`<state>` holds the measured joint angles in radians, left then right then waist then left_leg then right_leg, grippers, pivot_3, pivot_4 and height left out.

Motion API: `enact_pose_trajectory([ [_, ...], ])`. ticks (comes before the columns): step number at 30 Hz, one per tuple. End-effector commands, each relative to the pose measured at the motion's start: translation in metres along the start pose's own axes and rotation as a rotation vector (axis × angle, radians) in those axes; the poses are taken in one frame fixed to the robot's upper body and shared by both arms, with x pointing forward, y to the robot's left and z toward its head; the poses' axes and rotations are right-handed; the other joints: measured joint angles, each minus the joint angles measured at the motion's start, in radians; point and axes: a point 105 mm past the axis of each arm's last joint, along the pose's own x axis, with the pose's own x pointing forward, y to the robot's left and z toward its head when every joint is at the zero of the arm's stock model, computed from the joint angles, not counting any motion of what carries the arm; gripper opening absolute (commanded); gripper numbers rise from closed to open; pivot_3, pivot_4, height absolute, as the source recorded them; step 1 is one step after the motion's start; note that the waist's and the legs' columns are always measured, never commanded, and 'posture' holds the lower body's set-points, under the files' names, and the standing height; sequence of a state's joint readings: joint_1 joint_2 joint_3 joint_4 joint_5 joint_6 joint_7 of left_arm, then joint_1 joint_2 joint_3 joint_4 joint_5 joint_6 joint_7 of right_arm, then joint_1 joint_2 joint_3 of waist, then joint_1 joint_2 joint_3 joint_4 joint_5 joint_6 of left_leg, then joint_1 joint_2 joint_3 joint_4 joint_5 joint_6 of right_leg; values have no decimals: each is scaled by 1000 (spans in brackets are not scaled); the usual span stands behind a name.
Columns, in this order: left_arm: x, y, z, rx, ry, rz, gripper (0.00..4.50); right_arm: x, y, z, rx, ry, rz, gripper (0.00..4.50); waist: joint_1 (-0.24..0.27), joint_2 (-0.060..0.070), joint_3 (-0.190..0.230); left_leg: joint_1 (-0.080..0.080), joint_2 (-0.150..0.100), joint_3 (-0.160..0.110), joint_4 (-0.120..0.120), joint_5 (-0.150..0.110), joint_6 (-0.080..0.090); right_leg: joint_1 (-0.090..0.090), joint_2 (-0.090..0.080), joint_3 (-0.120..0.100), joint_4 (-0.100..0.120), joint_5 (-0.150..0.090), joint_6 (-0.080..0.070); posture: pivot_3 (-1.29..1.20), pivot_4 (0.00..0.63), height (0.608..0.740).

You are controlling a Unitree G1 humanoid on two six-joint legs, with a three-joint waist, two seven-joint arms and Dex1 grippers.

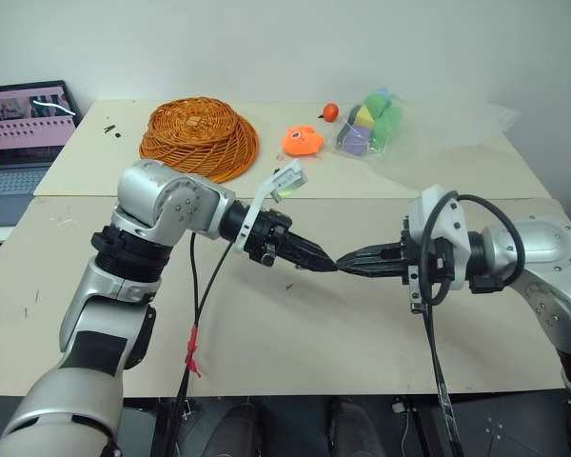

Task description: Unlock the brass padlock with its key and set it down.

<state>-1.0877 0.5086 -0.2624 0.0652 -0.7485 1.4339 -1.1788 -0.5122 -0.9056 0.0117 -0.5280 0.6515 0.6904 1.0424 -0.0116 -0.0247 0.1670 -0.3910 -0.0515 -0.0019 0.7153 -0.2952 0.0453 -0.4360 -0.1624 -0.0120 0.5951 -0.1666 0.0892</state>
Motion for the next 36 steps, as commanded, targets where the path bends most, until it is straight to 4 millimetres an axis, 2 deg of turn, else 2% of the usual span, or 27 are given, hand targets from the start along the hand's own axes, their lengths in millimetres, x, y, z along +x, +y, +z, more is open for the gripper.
enact_pose_trajectory([
  [1,3,-15,10,111,15,-43,855,-4,-5,10,-36,-19,-39,77,0,0,0,0,0,0,0,0,0,0,0,0,0,0,0,0,150,739],
  [10,8,-14,12,529,114,58,855,-4,-4,6,-10,2,-15,77,2,0,0,0,0,0,0,0,0,0,0,0,0,0,0,0,150,739],
  [14,10,-13,11,660,145,85,855,-4,-4,5,-7,3,-10,77,2,0,0,0,0,0,0,0,0,0,0,0,0,0,0,0,150,739],
  [24,11,-5,22,821,137,175,855,-3,-3,4,4,6,-3,77,3,0,0,0,0,0,0,0,1,0,0,0,0,0,0,0,150,739],
  [36,13,-5,31,918,125,211,855,-2,-3,2,31,13,2,77,2,0,0,0,0,0,0,0,1,0,0,0,0,0,0,0,150,739],
])
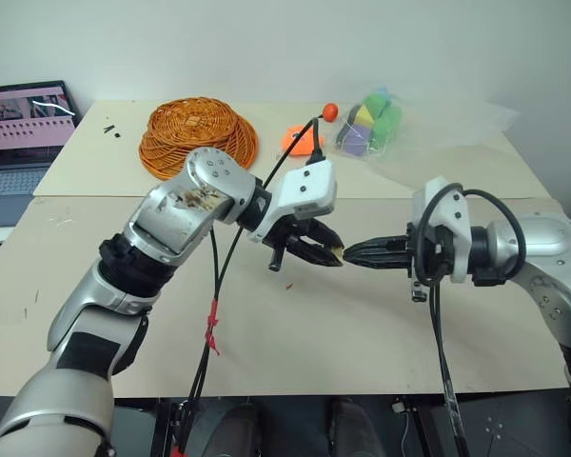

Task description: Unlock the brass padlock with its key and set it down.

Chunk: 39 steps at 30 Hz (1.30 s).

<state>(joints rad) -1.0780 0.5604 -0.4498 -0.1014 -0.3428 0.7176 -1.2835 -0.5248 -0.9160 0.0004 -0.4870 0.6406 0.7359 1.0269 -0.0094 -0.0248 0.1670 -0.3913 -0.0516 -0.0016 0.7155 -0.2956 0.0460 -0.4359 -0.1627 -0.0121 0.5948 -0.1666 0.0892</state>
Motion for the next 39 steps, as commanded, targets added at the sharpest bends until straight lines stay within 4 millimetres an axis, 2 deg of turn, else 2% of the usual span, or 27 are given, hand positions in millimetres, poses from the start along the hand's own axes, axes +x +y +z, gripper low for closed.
enact_pose_trajectory([
  [1,-3,5,15,100,-31,49,855,3,10,9,-18,-20,59,77,0,0,0,0,0,0,0,0,0,0,0,0,0,0,0,0,150,739],
  [16,-1,8,20,199,-37,81,855,3,13,6,24,1,84,77,0,0,0,0,0,0,0,0,0,0,0,0,0,0,0,0,150,739],
  [22,0,9,14,174,-25,84,855,3,14,6,25,4,84,77,-1,0,0,0,0,0,0,0,0,0,0,0,0,0,0,0,150,739],
  [32,0,11,25,313,-45,121,855,1,20,-16,150,80,109,77,1,0,0,0,0,0,0,0,0,0,0,0,0,0,0,0,150,739],
  [39,1,9,25,337,-54,118,855,-1,18,-17,213,70,102,77,1,0,0,0,0,0,0,0,0,0,0,0,0,0,0,0,150,739],
])
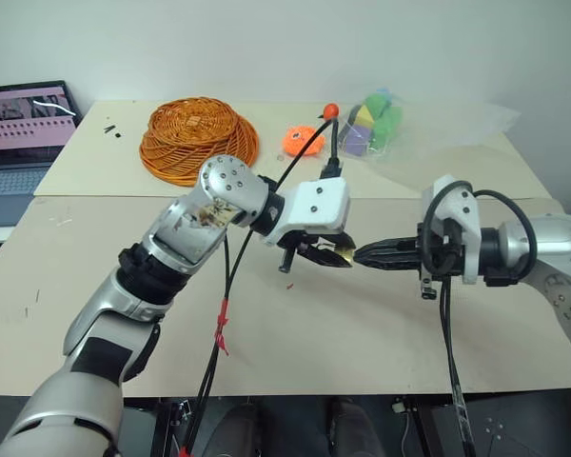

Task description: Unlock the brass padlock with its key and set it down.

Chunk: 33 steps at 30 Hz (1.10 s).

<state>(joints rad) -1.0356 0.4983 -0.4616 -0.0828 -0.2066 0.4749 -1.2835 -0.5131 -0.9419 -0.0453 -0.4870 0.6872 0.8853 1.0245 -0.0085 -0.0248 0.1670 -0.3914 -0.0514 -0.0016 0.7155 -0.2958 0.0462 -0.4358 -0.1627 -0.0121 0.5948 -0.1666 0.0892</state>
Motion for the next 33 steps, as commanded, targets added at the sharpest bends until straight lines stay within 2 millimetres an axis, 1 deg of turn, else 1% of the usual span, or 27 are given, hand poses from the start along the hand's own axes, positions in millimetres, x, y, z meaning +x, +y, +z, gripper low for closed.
enact_pose_trajectory([
  [1,-13,12,21,119,-37,94,855,9,18,-10,82,22,119,77,0,0,0,0,0,0,0,0,0,0,0,0,0,0,0,0,150,739],
  [3,-13,13,19,110,-36,97,855,9,17,-9,77,21,115,77,0,0,0,0,0,0,0,0,0,0,0,0,0,0,0,0,150,739],
  [7,-12,12,15,-37,-56,86,855,9,10,-3,-77,15,60,77,0,0,0,0,0,0,0,0,0,0,0,0,0,0,0,0,150,739],
  [9,-11,10,15,-156,-80,68,855,9,7,-1,-167,17,32,77,-1,0,0,0,0,0,0,0,0,0,0,0,0,0,0,0,150,739],
  [13,-11,5,18,-423,-138,6,855,7,4,13,-235,-29,17,77,-4,0,0,0,0,0,0,0,0,0,0,0,0,0,0,0,150,739],
  [14,-11,5,18,-464,-144,1,855,6,4,17,-247,-37,14,77,-4,0,0,0,0,0,0,0,0,0,0,0,0,0,0,0,150,739],
  [19,-14,9,18,-582,-158,9,855,1,4,23,-272,-31,20,77,-3,0,0,0,0,0,1,0,0,0,0,0,0,0,0,0,150,739],
  [23,-15,10,21,-617,-169,8,855,-1,3,23,-267,-22,19,77,-3,0,0,0,0,0,0,0,0,0,0,0,0,0,0,0,150,739],
  [25,-15,10,22,-623,-169,8,855,-1,3,23,-261,-19,21,741,-3,0,0,0,0,0,0,0,0,0,0,0,0,0,0,0,150,739],
  [26,-15,10,22,-626,-170,9,855,-2,3,23,-258,-18,24,999,-3,0,0,0,0,0,0,0,-1,0,0,0,0,0,0,0,150,739],
  [27,-15,10,23,-628,-170,10,855,-2,3,24,-257,-17,25,1371,-3,0,0,0,0,0,0,0,-1,0,0,0,0,0,0,0,150,739],
  [28,-15,10,23,-629,-170,10,855,-2,2,24,-256,-15,24,1629,-3,0,0,0,0,0,0,0,-1,0,0,0,0,0,0,0,150,739],
  [29,-15,10,23,-631,-170,10,855,-2,2,24,-256,-12,22,2035,-3,0,0,0,0,0,0,0,-1,0,0,0,0,0,0,0,150,739],
  [32,-16,10,23,-631,-169,11,855,-5,0,22,-248,12,14,2990,-3,0,0,0,0,0,0,0,-1,0,0,0,0,0,0,0,150,739],
  [33,-17,10,23,-628,-168,11,855,-7,-1,20,-244,26,13,3384,-3,0,0,0,0,0,0,0,-1,0,0,0,0,0,0,0,150,739],
])
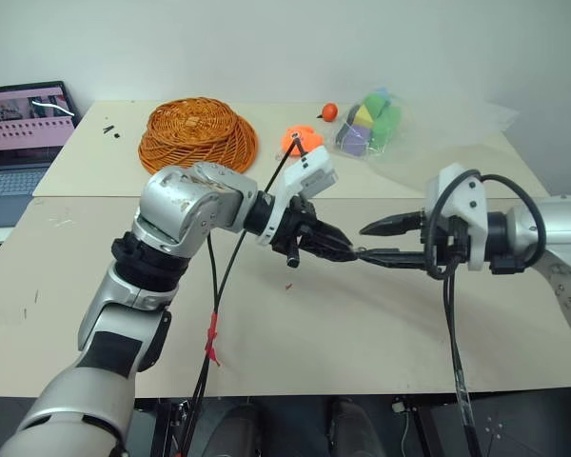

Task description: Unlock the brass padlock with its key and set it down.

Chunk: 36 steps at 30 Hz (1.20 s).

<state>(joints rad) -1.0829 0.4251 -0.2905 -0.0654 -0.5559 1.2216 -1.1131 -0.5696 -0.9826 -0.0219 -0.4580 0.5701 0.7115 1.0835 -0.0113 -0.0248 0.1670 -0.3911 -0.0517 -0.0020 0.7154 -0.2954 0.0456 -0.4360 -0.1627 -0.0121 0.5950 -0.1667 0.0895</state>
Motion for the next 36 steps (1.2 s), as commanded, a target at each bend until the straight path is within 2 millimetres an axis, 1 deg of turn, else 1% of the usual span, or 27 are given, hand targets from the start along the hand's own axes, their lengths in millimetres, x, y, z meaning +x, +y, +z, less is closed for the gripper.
enact_pose_trajectory([
  [1,-9,-5,22,90,-52,18,855,-1,9,4,-21,16,58,3384,0,0,0,0,0,0,0,0,0,0,0,0,0,0,0,0,150,739],
  [5,-14,0,20,205,-38,56,855,-13,8,-4,24,66,61,3384,0,0,0,0,0,0,0,0,0,0,-1,0,0,0,0,0,150,739],
  [9,-15,7,11,357,1,102,855,-19,9,-10,55,101,75,3384,0,0,0,0,0,1,0,0,0,0,-1,1,0,0,0,0,150,739],
  [17,-13,11,3,681,22,138,855,-23,6,-13,69,112,64,3384,5,0,0,-1,0,1,0,0,0,0,-1,0,-1,0,0,0,150,739],
  [20,-12,10,-1,779,29,133,855,-23,6,-13,68,111,61,3384,6,0,0,-1,-1,1,0,0,0,0,-1,0,-1,0,0,0,150,739],
  [22,-11,11,-2,804,21,132,855,-23,6,-13,65,108,59,3384,8,0,0,-1,-1,1,0,0,0,0,-1,0,-1,0,0,0,150,739],
  [27,-11,12,1,789,-44,122,855,-22,6,-13,67,105,57,3384,12,0,0,-1,-1,0,0,0,0,0,-1,0,0,0,0,0,150,739],
  [30,-10,9,2,740,-95,94,855,-22,4,-11,59,94,45,3384,13,0,0,-1,-1,1,1,0,1,0,-1,0,0,0,0,0,150,739],
  [34,-11,14,3,498,-162,74,855,-21,0,-4,35,55,24,3384,12,0,0,-1,-1,0,1,0,1,0,-1,0,0,0,0,0,150,739],
  [36,-11,16,1,416,-170,67,855,-21,-1,-1,22,45,14,3384,11,0,0,-1,-1,0,2,-1,1,0,-1,0,0,0,0,0,150,739],
])
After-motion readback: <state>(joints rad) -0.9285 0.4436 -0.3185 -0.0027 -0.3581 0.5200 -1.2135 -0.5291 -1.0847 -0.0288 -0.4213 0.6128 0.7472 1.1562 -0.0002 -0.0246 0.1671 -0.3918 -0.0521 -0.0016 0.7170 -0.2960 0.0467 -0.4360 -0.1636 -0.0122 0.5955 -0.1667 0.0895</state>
